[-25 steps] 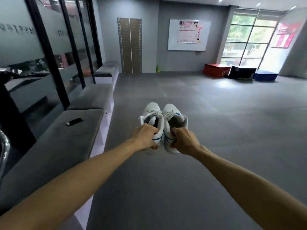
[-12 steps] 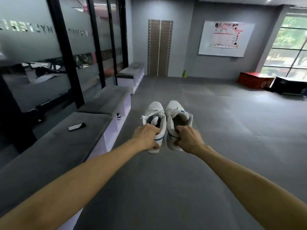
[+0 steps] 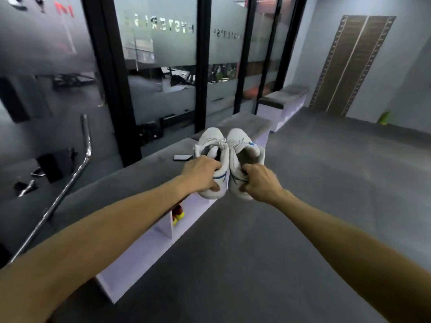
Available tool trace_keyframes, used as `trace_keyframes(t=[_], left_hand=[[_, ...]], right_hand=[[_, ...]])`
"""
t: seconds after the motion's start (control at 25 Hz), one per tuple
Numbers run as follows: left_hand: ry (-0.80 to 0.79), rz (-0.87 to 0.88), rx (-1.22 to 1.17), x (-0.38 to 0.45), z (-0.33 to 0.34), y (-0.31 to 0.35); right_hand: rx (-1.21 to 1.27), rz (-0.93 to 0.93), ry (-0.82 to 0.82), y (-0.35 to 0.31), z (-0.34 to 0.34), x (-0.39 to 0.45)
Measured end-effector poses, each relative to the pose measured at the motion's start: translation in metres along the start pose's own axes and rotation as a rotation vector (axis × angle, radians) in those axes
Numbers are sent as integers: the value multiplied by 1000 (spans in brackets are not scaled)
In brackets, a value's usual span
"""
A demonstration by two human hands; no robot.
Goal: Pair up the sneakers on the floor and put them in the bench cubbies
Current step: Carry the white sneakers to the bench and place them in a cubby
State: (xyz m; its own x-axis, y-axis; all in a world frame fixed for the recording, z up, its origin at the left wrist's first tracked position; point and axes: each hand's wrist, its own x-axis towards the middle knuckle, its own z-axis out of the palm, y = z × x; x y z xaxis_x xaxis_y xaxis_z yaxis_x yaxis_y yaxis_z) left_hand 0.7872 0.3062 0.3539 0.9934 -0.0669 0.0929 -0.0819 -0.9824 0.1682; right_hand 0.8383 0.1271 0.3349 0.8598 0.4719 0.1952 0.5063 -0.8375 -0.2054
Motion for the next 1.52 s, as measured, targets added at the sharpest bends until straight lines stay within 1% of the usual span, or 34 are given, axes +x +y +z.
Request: trace_keyframes(t=[0.12,0.24,0.44,0.52,0.72,0.96,1.08,1.2,1.52], left_hand=[[27,-135,14,11,-7,-40],[32,-262,22,14,-11,-69],[43,-479,57,6,-7,-101],[59,-538,68,1,-4,-103],[91,-750,44,-10,5,-100],[68,-872,85,-33,35,-83],[78,-883,88,-57,73,-86],[77,-897,84,-77,130,-91],[18,-957,21,-105,329,-132]], right_hand=[[24,-132,-46,-22,14,51],[84,-226,-80,-41,28,86],[125,-407,-146,-72,54,134],[131,-481,-157,-80,60,146],[173,-682,-211,-92,78,166],[184,-791,-274,-92,108,150],[182,-812,-291,-94,148,129],[205,-815,-331,-91,206,105],[176,-858,-393,-61,411,61]])
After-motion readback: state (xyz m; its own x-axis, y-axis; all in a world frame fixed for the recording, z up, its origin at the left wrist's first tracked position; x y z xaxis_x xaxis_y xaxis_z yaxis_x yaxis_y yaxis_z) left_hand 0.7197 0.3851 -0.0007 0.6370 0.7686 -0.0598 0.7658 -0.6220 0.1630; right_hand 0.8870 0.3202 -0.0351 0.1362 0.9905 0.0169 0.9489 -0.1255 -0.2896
